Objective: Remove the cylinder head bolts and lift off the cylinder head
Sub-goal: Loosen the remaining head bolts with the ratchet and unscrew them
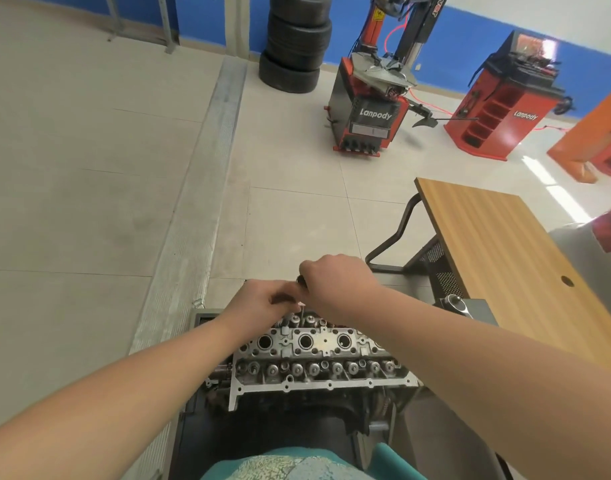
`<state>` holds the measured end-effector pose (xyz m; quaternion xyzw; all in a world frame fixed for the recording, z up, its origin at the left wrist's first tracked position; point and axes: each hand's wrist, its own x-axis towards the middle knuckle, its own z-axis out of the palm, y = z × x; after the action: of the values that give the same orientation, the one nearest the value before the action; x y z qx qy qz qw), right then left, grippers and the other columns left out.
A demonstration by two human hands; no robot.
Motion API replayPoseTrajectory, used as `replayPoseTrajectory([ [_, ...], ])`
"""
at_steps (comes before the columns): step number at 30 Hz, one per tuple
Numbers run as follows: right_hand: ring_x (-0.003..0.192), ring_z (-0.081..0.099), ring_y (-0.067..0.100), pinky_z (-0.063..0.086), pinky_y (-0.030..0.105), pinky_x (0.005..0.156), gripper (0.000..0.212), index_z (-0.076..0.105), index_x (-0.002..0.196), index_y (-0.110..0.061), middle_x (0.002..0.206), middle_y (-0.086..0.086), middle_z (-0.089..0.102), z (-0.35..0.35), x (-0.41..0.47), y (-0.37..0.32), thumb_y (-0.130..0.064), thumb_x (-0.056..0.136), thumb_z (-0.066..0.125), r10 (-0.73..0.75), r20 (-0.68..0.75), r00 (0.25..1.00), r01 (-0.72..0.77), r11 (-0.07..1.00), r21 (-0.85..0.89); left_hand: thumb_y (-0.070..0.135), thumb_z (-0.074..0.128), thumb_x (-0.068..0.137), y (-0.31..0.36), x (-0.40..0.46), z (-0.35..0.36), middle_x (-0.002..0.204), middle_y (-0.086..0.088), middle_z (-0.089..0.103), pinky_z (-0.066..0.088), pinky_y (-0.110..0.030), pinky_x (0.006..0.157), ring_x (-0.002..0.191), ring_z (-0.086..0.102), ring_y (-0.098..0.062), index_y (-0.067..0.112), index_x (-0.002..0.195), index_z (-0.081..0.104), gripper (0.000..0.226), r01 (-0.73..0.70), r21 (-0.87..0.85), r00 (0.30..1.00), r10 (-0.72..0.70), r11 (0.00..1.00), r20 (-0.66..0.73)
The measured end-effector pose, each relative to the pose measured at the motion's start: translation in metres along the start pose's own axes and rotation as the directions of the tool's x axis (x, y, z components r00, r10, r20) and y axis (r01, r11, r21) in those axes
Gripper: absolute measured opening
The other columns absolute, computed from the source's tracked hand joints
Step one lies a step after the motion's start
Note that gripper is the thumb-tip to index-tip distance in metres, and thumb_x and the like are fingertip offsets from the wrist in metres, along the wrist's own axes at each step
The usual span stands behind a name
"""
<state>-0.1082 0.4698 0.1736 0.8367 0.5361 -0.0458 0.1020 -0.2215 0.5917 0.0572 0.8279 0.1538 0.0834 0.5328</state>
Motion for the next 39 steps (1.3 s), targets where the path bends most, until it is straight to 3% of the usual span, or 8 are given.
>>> replayPoseTrajectory([
  [5, 0.074, 0.051, 0.028, 0.033, 0.036, 0.057, 0.011, 0.047, 0.101, -0.016, 0.074, -0.004, 0.041, -0.003, 0.000, 0.000, -0.017, 0.100, 0.057, -0.179, 0.111, 0.978, 0.175, 0.984, 0.046, 0.024, 0.089, 0.082, -0.005, 0.007, -0.004, 0.096, 0.020, 0.079, 0.057, -0.029, 0.094, 0.097, 0.073, 0.000, 0.045, 0.096, 0.079, 0.027, 0.028, -0.046, 1.000, -0.028, 0.999, 0.004],
  [9, 0.095, 0.058, 0.028, 0.049, 0.040, 0.083, 0.031, 0.059, 0.121, -0.013, 0.101, 0.003, 0.062, -0.007, 0.003, 0.014, -0.002, 0.093, 0.057, -0.361, 0.114, 0.926, 0.357, 0.933, 0.052, 0.018, 0.075, 0.099, -0.001, 0.009, -0.010, 0.108, 0.031, 0.074, 0.049, -0.019, 0.102, 0.114, 0.066, 0.009, 0.055, 0.098, 0.069, 0.038, 0.025, 0.007, 0.978, -0.025, 1.000, 0.205],
  [16, 0.068, 0.060, 0.024, 0.041, 0.032, 0.051, 0.057, 0.062, 0.099, -0.018, 0.078, 0.000, 0.062, -0.011, 0.001, 0.011, -0.072, 0.092, 0.045, -0.044, 0.058, 0.997, 0.038, 0.995, 0.097, 0.030, 0.073, 0.083, 0.000, 0.007, -0.002, 0.078, 0.011, 0.077, 0.057, -0.029, 0.071, 0.071, 0.069, -0.008, 0.041, 0.094, 0.080, 0.017, 0.029, -0.032, 0.999, -0.029, 0.999, 0.021],
  [21, 0.067, 0.050, 0.029, 0.029, 0.033, 0.050, 0.024, 0.045, 0.092, -0.017, 0.071, -0.002, 0.041, -0.006, 0.004, 0.004, -0.037, 0.106, 0.049, -0.049, 0.077, 0.996, 0.045, 0.998, 0.048, 0.040, 0.086, 0.074, -0.003, 0.013, -0.002, 0.087, 0.009, 0.078, 0.059, -0.042, 0.090, 0.087, 0.073, -0.014, 0.037, 0.091, 0.078, 0.019, 0.032, -0.037, 0.999, -0.030, 0.999, 0.039],
  [26, 0.085, 0.050, 0.024, 0.045, 0.037, 0.079, 0.029, 0.058, 0.113, -0.016, 0.091, -0.001, 0.052, -0.015, -0.001, 0.014, 0.000, 0.088, 0.058, -0.425, 0.105, 0.899, 0.426, 0.905, 0.014, 0.021, 0.069, 0.102, -0.004, 0.016, 0.001, 0.088, 0.039, 0.066, 0.053, -0.024, 0.090, 0.089, 0.065, 0.011, 0.065, 0.087, 0.064, 0.047, -0.016, 0.101, 0.972, -0.009, 0.995, 0.236],
  [32, 0.082, 0.063, 0.030, 0.049, 0.038, 0.061, 0.042, 0.060, 0.116, -0.015, 0.092, 0.004, 0.066, -0.020, -0.005, 0.010, -0.054, 0.101, 0.053, -0.106, 0.115, 0.988, 0.096, 0.992, 0.087, 0.045, 0.075, 0.089, -0.001, 0.017, 0.005, 0.082, 0.025, 0.070, 0.056, -0.035, 0.075, 0.078, 0.066, 0.000, 0.065, 0.083, 0.064, 0.024, -0.031, 0.182, 0.993, 0.009, 0.983, 0.121],
  [35, 0.063, 0.049, 0.030, 0.026, 0.032, 0.048, 0.036, 0.047, 0.091, -0.013, 0.069, 0.003, 0.044, -0.010, -0.002, 0.003, -0.044, 0.107, 0.043, -0.007, 0.082, 0.997, 0.007, 1.000, -0.004, 0.038, 0.085, 0.086, 0.000, 0.018, 0.006, 0.085, 0.022, 0.072, 0.058, -0.041, 0.084, 0.082, 0.069, -0.006, 0.063, 0.084, 0.068, 0.031, -0.043, 0.169, 0.996, 0.028, 0.985, 0.090],
  [39, 0.080, 0.057, 0.030, 0.045, 0.039, 0.064, 0.007, 0.054, 0.105, -0.012, 0.083, 0.002, 0.051, -0.008, -0.003, 0.008, -0.019, 0.102, 0.056, -0.232, 0.119, 0.965, 0.225, 0.972, 0.067, 0.030, 0.073, 0.095, 0.000, 0.024, -0.010, 0.101, 0.019, 0.074, 0.055, -0.041, 0.096, 0.101, 0.070, -0.013, 0.042, 0.099, 0.073, 0.013, -0.069, 0.224, 0.956, -0.001, 0.972, 0.294],
])
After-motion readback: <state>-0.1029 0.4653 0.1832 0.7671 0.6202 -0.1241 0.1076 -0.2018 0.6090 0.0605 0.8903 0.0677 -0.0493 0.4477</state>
